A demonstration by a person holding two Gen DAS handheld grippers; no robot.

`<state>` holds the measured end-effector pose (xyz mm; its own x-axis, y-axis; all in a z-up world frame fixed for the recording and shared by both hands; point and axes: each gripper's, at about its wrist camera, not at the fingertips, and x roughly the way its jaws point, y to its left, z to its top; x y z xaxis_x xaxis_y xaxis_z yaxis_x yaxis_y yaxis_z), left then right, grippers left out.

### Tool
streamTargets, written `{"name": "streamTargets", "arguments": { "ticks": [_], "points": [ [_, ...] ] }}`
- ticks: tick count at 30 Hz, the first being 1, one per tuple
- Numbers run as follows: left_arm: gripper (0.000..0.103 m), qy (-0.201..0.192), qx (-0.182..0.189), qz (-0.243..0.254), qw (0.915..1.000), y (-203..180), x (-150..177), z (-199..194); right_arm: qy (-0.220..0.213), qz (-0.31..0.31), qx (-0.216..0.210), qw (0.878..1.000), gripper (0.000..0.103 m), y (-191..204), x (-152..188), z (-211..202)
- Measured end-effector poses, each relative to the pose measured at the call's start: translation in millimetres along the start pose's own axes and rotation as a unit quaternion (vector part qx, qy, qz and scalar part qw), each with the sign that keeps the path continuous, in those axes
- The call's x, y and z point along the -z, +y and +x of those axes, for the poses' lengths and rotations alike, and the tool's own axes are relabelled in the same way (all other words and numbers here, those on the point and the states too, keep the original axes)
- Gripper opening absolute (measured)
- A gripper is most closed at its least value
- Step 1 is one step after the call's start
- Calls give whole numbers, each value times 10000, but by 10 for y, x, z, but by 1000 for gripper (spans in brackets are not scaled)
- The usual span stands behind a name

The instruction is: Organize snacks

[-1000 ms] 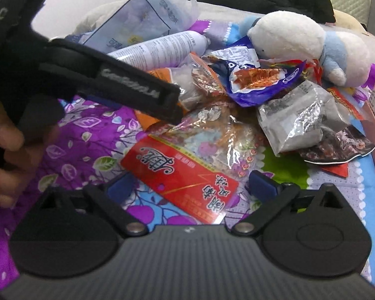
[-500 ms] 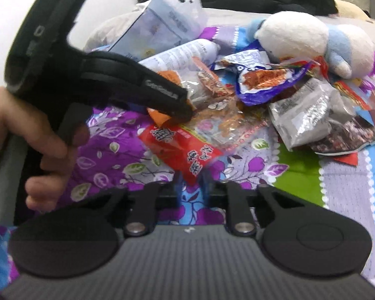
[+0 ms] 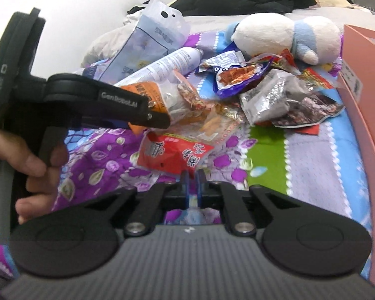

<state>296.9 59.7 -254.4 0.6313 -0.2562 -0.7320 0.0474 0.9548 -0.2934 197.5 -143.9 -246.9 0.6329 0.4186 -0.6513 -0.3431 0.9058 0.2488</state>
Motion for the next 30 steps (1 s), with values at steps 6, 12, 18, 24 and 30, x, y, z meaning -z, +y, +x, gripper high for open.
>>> {"name": "streamTargets", "arguments": {
  "ticks": [6, 12, 18, 24, 30],
  "points": [
    [35, -93, -30, -160, 9998, -81, 222, -338, 64, -12, -62, 10000, 7, 33, 169, -293],
    [35, -93, -88, -461, 9989, -121, 495, -637, 218, -12, -62, 9997, 6, 18, 357, -581],
    [35, 14, -39, -832, 9965, -192, 800, -833, 278, -7, 1, 9996, 5, -13, 494, -921],
    [35, 197, 64, -919, 9956, -374, 1041, -893, 371, 42, 286, 9989, 5, -131, 650, -1242],
    [35, 404, 145, -676, 9968, -580, 1152, -872, 440, 201, 668, 9966, 6, -287, 806, -1439]
  ]
}}
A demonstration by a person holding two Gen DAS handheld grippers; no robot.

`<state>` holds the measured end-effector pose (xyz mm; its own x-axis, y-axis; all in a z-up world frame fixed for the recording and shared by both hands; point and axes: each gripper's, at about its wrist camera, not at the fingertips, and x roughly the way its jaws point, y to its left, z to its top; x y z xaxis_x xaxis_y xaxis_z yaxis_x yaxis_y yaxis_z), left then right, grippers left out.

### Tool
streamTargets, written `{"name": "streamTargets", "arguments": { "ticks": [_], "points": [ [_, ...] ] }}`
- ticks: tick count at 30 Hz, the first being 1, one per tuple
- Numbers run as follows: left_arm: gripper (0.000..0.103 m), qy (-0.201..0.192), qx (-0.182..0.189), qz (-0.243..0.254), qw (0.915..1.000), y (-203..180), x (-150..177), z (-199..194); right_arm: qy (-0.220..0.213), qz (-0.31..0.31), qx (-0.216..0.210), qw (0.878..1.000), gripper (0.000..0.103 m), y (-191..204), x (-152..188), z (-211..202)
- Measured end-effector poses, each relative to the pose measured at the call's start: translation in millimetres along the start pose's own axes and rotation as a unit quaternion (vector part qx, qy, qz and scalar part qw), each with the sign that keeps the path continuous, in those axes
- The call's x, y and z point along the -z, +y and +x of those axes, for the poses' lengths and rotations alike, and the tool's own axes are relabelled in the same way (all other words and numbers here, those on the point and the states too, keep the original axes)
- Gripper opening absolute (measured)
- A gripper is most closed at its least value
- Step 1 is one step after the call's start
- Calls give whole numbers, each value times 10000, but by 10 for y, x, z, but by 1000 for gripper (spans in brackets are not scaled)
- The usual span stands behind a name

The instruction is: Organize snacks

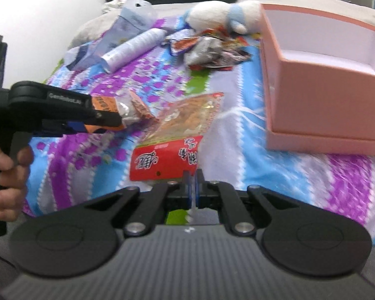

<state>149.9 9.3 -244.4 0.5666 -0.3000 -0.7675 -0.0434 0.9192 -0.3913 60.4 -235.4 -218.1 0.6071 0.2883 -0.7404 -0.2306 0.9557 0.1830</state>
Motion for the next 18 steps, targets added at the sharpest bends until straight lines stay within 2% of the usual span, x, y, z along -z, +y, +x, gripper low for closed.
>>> {"name": "streamTargets", "arguments": {
  "ticks": [2, 5, 7, 8, 9, 11, 13, 15, 18],
  "points": [
    [35, 81, -4, 91, 9999, -47, 27, 16, 56, 104, 96, 9999, 6, -66, 53, 0],
    [40, 216, -56, 277, 9994, -97, 42, 49, 93, 285, 178, 9994, 9, -131, 109, -4],
    [55, 322, -48, 382, 9987, -119, 51, 58, 101, 385, 241, 9989, 10, -170, 138, -9],
    [59, 349, -42, 437, 9984, -134, 58, 50, 120, 427, 263, 9987, 10, -190, 144, -7],
    [67, 376, -45, 500, 9980, -142, 60, 40, 142, 458, 299, 9984, 15, -207, 150, -1],
    [72, 421, -30, 668, 9969, -169, 69, 2, 140, 510, 402, 9978, 35, -230, 151, -6],
    [79, 437, -47, 805, 9958, -184, 81, -45, 38, 595, 410, 9974, 69, -258, 151, -34],
    [82, 434, -121, 948, 9945, -184, 92, -103, -133, 675, 472, 9965, 80, -280, 146, -72],
    [86, 387, -267, 1089, 9929, -156, 93, -215, -328, 654, 533, 9959, 80, -267, 116, -109]
  ]
}}
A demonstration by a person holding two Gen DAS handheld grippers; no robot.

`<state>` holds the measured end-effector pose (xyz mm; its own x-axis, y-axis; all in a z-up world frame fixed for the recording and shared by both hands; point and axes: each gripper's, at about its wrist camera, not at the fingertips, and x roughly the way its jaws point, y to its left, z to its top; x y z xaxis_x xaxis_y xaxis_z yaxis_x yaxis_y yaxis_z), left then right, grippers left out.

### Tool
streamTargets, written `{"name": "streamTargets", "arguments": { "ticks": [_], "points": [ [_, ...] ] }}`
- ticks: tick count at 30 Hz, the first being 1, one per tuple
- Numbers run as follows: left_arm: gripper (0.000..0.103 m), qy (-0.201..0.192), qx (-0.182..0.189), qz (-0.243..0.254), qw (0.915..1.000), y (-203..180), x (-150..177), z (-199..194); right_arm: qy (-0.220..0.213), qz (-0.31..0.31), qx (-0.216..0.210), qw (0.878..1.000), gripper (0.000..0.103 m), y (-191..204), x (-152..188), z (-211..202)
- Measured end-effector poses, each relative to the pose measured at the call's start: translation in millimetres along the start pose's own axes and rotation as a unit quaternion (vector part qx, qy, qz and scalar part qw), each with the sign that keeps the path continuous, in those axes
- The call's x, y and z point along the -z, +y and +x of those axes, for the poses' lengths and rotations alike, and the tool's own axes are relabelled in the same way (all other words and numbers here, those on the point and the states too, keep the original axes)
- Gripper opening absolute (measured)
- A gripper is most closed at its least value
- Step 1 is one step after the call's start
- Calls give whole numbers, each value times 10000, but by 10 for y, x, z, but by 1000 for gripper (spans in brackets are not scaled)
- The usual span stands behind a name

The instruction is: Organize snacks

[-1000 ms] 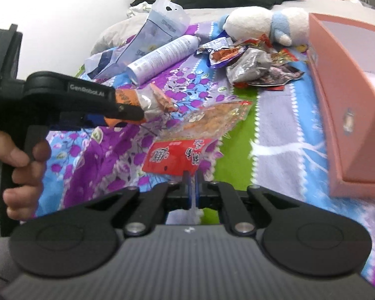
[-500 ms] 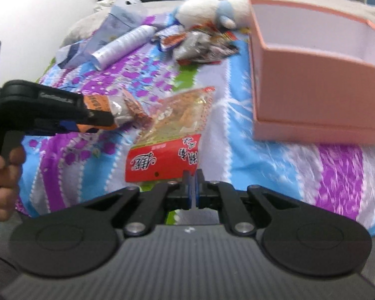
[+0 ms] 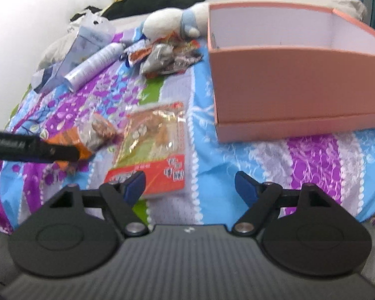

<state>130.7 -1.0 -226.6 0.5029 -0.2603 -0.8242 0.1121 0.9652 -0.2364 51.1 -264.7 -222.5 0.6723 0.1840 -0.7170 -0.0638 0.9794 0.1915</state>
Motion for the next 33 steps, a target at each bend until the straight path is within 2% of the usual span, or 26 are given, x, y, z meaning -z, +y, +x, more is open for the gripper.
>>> {"name": "streamTargets", "arguments": {
  "ticks": [6, 10, 14, 17, 21, 23, 26, 29, 31, 33],
  "points": [
    [90, -288, -370, 302, 9984, 96, -64, -213, -296, -205, 2, 9994, 81, 178, -83, 39],
    [95, -515, -488, 789, 9944, 110, -196, -267, -318, -413, -14, 9986, 81, 336, -134, 156],
    [97, -581, -526, 1261, 9889, 99, -347, -180, -259, -536, 38, 9982, 81, 467, -192, 318],
    [97, -377, -380, 1509, 9871, 104, -456, -4, -192, -679, 86, 9975, 82, 538, -232, 443],
    [97, -25, -8, 1585, 9873, 115, -554, 246, 18, -841, 223, 9962, 92, 583, -297, 638],
    [97, 176, 150, 1564, 9874, 116, -578, 376, 135, -865, 197, 9960, 92, 583, -322, 723],
    [97, 418, 287, 1552, 9866, 107, -579, 547, 264, -1016, 228, 9942, 92, 607, -336, 837],
    [97, 563, 191, 1624, 9849, 91, -555, 714, 330, -1167, 193, 9924, 94, 637, -338, 936],
    [97, 639, 310, 1558, 9852, 102, -543, 791, 303, -1273, 166, 9913, 102, 654, -340, 981],
    [97, 699, 342, 1527, 9852, 98, -528, 847, 331, -1368, 131, 9900, 103, 663, -341, 1024]
  ]
}}
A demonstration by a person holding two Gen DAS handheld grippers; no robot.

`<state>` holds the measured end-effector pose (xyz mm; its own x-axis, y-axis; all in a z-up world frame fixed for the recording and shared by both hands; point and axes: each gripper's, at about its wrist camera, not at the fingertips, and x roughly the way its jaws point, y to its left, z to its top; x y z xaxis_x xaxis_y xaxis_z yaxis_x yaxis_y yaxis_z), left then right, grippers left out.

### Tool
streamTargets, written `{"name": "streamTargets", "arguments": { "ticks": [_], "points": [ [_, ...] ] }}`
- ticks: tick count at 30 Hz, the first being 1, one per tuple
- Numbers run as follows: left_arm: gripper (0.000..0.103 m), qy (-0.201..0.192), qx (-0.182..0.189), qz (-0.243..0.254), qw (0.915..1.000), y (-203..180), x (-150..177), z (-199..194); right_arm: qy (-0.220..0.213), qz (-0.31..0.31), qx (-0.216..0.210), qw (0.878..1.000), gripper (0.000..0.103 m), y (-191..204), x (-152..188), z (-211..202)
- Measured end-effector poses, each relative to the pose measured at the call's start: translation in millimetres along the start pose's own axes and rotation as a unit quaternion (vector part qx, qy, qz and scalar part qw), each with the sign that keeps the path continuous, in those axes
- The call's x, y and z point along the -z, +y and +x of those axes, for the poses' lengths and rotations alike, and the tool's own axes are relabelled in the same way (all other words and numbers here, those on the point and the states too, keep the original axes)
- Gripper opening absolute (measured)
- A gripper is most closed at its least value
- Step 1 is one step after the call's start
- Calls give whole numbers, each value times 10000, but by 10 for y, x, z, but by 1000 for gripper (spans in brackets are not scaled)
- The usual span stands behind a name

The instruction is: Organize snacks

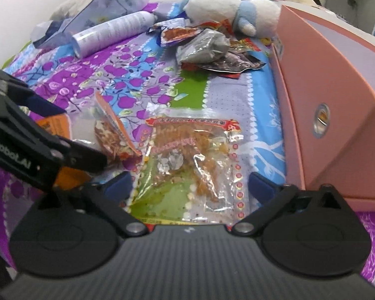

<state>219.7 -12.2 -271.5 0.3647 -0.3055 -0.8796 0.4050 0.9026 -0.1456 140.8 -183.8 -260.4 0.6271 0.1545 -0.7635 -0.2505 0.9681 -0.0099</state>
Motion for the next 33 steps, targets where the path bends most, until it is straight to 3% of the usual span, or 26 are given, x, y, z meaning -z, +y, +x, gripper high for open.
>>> {"name": "streamTargets", "arguments": {
  "ticks": [6, 8, 16, 21, 33],
  "points": [
    [95, -90, -131, -55, 9999, -12, -5, 33, 96, -67, -285, 9995, 103, -11, -32, 82],
    [91, -117, -185, -64, 9997, -24, -7, 22, 106, -56, -351, 9993, 98, -10, -38, 85],
    [84, -266, -122, -660, 9974, 64, 12, -85, 33, -252, -516, 9983, 57, 133, -59, -37],
    [81, -404, -155, -1102, 9930, 112, 73, -217, 9, -223, -524, 9984, 40, 178, -82, -117],
    [81, -933, -338, -1817, 9783, 91, 206, -714, -124, -102, -491, 9987, 36, 119, -132, -481]
  ]
}}
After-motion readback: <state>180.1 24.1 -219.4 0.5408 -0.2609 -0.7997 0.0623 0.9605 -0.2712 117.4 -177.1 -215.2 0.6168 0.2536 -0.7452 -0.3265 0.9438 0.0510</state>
